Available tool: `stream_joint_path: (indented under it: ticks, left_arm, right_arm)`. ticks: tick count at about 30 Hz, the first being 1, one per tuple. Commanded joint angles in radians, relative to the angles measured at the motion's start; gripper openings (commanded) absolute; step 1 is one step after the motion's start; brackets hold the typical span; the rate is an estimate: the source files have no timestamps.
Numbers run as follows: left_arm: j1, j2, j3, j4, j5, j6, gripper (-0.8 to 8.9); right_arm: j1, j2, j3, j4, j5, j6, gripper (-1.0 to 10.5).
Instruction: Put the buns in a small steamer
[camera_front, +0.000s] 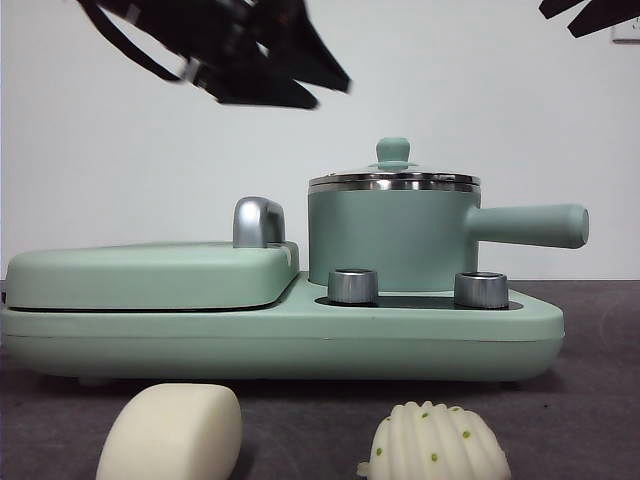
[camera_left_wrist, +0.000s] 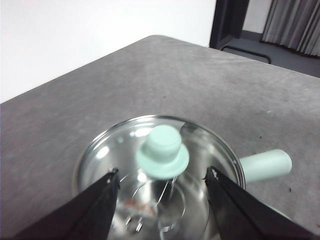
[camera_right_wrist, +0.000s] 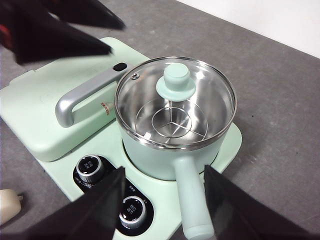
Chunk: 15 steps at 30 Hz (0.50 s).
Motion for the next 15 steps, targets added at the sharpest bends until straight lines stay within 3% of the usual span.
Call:
stream_joint_path:
  ticks: [1, 15]
  left_arm:
    - [-0.034, 0.070, 0.048, 0.057, -0.024, -0.006, 2.81]
    - [-0.077, 0.298, 0.234, 0.065, -0.066, -0.004, 2.81]
  right_arm:
    - [0.004, 0.004, 0.021, 0.009, 0.001, -0.006, 2.5]
    - [0.004, 0.004, 0.021, 0.005, 0.002, 0.002, 2.5]
